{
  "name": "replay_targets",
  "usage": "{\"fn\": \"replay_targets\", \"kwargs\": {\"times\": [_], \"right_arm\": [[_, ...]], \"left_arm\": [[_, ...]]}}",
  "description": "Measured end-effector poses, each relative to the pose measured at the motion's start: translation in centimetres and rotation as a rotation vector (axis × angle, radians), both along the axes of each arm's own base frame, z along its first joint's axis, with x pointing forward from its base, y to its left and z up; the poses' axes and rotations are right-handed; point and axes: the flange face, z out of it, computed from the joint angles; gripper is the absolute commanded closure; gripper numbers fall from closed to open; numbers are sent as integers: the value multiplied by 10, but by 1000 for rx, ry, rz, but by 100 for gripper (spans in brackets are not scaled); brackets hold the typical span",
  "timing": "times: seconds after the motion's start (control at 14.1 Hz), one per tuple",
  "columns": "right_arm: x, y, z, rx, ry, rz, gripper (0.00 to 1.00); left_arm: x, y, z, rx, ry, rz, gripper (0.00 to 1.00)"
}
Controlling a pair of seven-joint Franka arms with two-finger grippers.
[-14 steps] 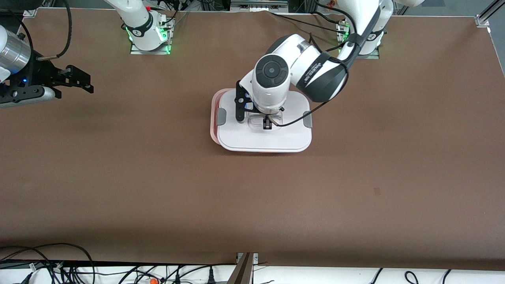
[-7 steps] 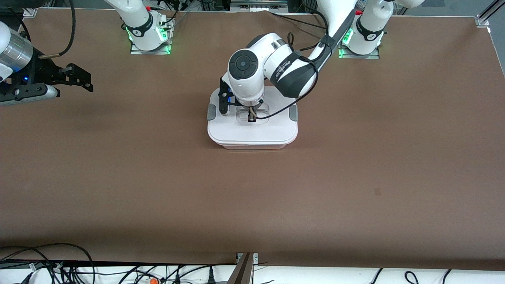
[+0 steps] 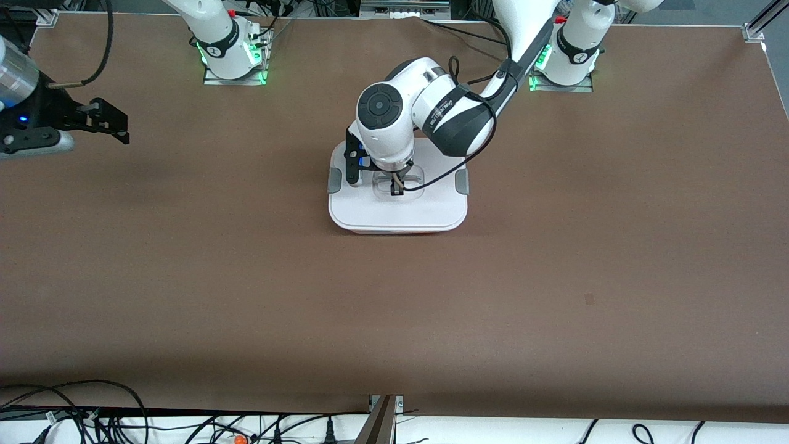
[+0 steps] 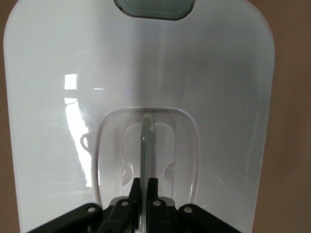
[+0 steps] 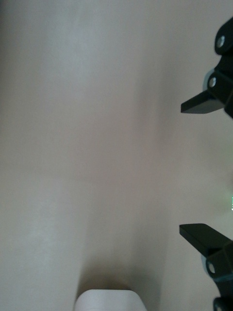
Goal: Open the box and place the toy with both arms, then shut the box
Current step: 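Lower the lid onto the box and press it down with the left gripper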
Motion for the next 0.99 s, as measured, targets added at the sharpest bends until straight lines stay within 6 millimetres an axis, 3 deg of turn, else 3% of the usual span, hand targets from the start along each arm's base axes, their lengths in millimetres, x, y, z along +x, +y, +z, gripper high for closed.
{"fn": "replay_targets", "kwargs": {"times": [0.42,0.85,0.92,0.99], "right_arm": [[0,7,7,75,-8,-13,0],[1,-1,7,77,-6,-26,0],[2,-1,5,76,-3,-27,0],[3,-1,4,76,0,-27,0]], "left_arm": [[-7,-4,-5,11,3,-5,100],[-18,-13,-9,36,-11,-32,99],[-18,-13,-9,41,-17,-35,1],[-19,-13,-9,46,-24,-41,0]]}}
